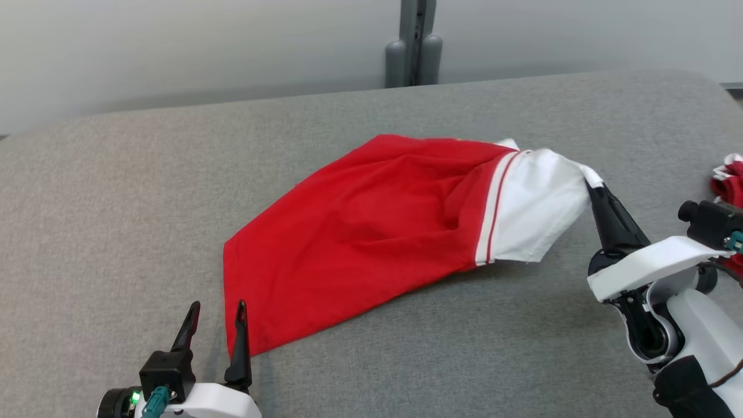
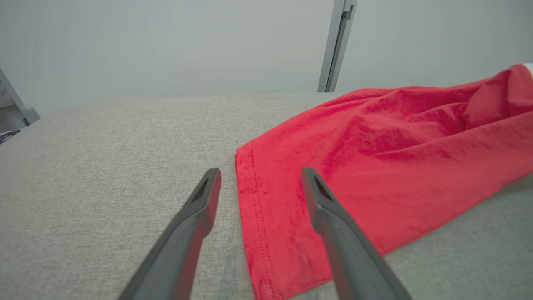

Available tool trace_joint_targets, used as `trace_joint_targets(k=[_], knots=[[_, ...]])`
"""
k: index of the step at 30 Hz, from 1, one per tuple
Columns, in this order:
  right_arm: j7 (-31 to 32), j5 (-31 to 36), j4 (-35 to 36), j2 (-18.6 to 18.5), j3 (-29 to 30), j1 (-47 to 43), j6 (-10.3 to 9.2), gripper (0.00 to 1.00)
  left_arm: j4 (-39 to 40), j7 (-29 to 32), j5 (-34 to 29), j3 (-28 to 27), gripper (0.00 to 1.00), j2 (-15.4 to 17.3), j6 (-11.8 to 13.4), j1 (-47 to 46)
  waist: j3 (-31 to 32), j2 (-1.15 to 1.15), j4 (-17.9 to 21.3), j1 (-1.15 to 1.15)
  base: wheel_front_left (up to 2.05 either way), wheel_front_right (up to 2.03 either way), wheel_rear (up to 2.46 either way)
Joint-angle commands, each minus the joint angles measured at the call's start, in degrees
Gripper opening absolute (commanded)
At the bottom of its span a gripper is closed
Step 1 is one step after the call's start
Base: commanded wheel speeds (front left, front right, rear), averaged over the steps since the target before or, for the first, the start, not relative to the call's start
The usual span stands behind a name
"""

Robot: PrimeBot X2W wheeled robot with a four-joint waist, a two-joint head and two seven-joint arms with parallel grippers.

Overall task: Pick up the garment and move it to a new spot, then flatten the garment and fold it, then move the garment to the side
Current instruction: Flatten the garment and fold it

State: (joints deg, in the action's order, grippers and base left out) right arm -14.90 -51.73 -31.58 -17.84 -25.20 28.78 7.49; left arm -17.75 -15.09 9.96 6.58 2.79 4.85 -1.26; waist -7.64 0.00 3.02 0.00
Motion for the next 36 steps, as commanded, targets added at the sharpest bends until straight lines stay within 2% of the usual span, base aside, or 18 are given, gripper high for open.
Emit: trace_joint_targets(k=[1, 5, 8, 9, 10, 11, 12, 16, 19, 25, 29, 32, 36], knots=[[-0.36, -0.1, 0.91, 0.08, 0.52, -1.07, 0.0, 0.0, -0.07, -0.07, -0.32, -0.26, 1.0, 0.25, 0.01, 0.54, 1.08, 0.0, 1.08, 0.0, 0.0, 0.0, 0.0], [0.46, 0.9, 3.66, 0.78, 1.95, -4.44, 0.0, 0.0, -0.54, -0.07, -0.38, -0.16, 1.0, 0.26, -0.08, 0.65, 1.62, 0.0, 1.23, 0.0, 0.0, 0.0, 0.0], [1.93, 2.28, 0.78, 1.32, 3.2, -7.51, 0.0, 0.0, -0.9, -0.07, -0.25, 0.33, 1.0, 0.26, -0.17, 0.57, 1.87, 0.0, 0.83, 0.0, 0.0, 0.0, 0.0], [1.91, 3.71, -0.59, 1.14, 3.63, -8.22, 0.0, 0.03, -0.9, -0.07, -0.21, 0.35, 1.0, 0.26, -0.15, 0.71, 1.99, 0.0, 0.69, 0.0, 0.0, 0.0, 0.0], [1.84, 5.07, -2.41, 1.11, 4.08, -9.15, 0.0, 0.4, -0.96, -0.07, -0.17, 0.38, 1.0, 0.26, -0.2, 0.88, 2.11, 0.0, 0.53, 0.0, 0.0, 0.0, 0.0], [1.99, 5.44, -4.21, 1.9, 4.6, -10.31, 0.0, 0.88, -1.03, -0.07, -0.15, 0.32, 1.0, 0.24, -0.21, 1.04, 2.31, 0.0, 0.41, 0.0, 0.0, 0.0, 0.0], [1.72, 6.85, -6.0, 2.36, 5.28, -11.21, 0.01, 1.0, -1.07, -0.07, -0.2, 0.26, 1.0, 0.25, -0.23, 1.24, 2.56, 0.0, 0.3, 0.0, 0.0, 0.0, 0.0], [0.05, 13.95, -11.77, 3.34, 8.8, -13.62, 0.0, 1.0, -1.18, -0.07, -0.44, -0.4, 1.0, 0.24, 0.07, 2.04, 3.54, 0.0, 0.15, 0.0, 0.0, 0.0, 0.0], [-0.37, 19.92, -13.11, 4.57, 13.23, -14.37, 0.0, 1.0, -0.96, -0.07, -0.73, -1.25, 1.0, 0.25, 0.26, 2.59, 4.25, 0.0, 0.4, 0.0, 0.0, 0.0, 0.0], [-0.34, 36.93, -2.56, 8.9, 24.8, -17.41, 0.0, 1.0, -0.1, -0.07, -2.01, -3.14, 1.0, 0.26, 0.34, 3.43, 5.37, 0.0, 0.37, 0.0, 0.0, 0.0, 0.0], [-0.33, 45.9, 6.1, 12.23, 28.89, -19.69, -0.01, 1.0, 0.15, -0.07, -3.08, -4.16, 1.0, 0.25, -0.07, 3.96, 6.08, 0.0, -0.21, 0.0, 0.0, 0.0, 0.0], [-0.3, 48.98, 10.1, 13.72, 30.06, -21.06, -0.01, 1.0, 0.09, -0.07, -3.7, -4.68, 1.0, 0.24, -0.6, 4.29, 6.54, 0.0, -0.59, 0.0, 0.0, 0.0, 0.0], [-0.31, 50.9, 11.99, 14.56, 29.81, -22.53, -0.01, 1.0, -0.03, -0.07, -4.43, -5.17, 1.0, 0.24, -1.24, 4.66, 7.29, 0.0, -0.95, 0.0, 0.0, 0.0, 0.0]])
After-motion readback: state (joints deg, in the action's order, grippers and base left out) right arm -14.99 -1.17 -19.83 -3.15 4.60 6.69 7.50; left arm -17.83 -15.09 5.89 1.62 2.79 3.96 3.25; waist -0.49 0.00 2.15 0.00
